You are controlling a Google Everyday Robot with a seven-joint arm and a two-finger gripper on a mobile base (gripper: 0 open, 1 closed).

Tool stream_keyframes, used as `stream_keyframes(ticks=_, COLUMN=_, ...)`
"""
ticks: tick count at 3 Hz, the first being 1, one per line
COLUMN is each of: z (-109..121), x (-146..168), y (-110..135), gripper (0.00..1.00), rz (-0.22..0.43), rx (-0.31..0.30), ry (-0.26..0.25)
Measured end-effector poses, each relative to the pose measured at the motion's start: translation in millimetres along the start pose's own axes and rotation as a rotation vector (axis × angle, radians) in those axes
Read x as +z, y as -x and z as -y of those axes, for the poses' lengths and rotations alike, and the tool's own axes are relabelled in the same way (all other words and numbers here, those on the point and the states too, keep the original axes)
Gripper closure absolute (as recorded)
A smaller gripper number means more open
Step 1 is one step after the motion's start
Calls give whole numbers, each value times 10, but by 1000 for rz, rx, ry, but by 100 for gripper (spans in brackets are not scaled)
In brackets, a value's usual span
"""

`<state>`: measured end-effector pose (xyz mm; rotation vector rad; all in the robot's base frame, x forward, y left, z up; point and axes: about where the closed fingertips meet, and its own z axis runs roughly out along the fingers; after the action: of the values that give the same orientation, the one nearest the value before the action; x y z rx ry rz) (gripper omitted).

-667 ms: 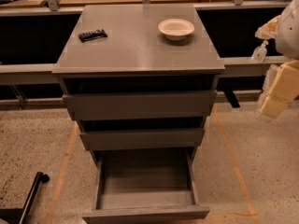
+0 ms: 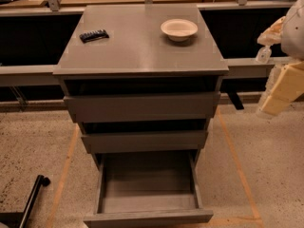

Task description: Close bottom drawer

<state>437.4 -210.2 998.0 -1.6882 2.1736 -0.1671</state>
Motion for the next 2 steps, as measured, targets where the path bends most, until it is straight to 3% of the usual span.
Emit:
stream_keyframes(ticks=1, z=-16, x=249, y=-76, gripper=40, rz=18, rx=12, ry=17)
stream_keyframes(ticks=2, z=-41, x=708, y=-208, gripper=62, rz=33, rx=11, ry=56)
